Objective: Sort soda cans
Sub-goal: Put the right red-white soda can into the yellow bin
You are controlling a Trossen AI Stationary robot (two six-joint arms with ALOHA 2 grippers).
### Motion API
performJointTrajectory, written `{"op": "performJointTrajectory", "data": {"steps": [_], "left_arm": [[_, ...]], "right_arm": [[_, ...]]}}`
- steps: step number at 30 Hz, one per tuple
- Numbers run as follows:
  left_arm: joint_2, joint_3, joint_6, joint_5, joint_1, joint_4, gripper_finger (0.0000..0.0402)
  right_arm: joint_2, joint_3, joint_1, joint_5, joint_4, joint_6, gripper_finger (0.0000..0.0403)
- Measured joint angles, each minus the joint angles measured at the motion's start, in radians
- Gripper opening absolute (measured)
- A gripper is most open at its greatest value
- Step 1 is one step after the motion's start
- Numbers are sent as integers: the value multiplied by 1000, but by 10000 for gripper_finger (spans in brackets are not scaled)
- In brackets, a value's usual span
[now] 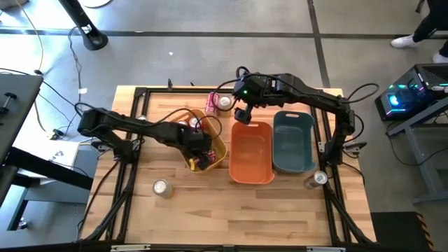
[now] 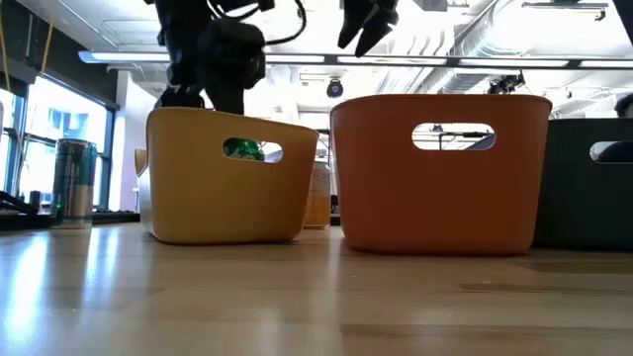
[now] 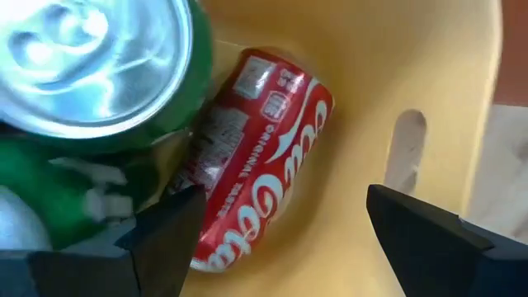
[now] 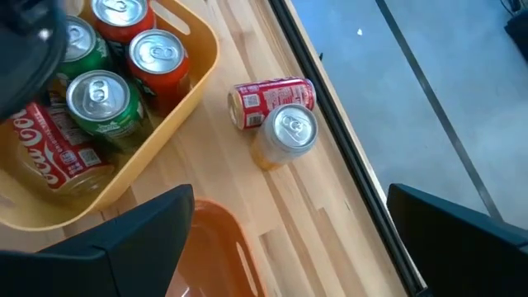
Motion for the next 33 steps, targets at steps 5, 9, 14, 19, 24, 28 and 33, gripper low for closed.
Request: {"op": "performJointTrajectory", "data": {"steps": [5, 9, 14, 19, 24, 28, 33], "left_arm": [[101, -11, 24, -70, -20, 2, 329], [183, -5, 8, -82, -12, 14, 329], [232, -1, 17, -154, -18, 3, 329], [231, -1, 67, -153, -15, 9, 324], [231, -1, 88, -145, -16, 12, 276], [231, -2, 118, -159, -22, 37, 189], [218, -2, 139, -175, -21, 87, 83]], "right_arm": [[0, 0, -14, -1, 5, -2, 399], [0, 0, -21, -12, 18, -2, 399], [0, 0, -21, -27, 20, -2, 399], [0, 0, -21, -32, 20, -2, 399], [0, 0, -21, -47, 20, -2, 399], [0, 0, -21, -50, 20, -3, 399], [0, 0, -21, -50, 20, -3, 399]]}}
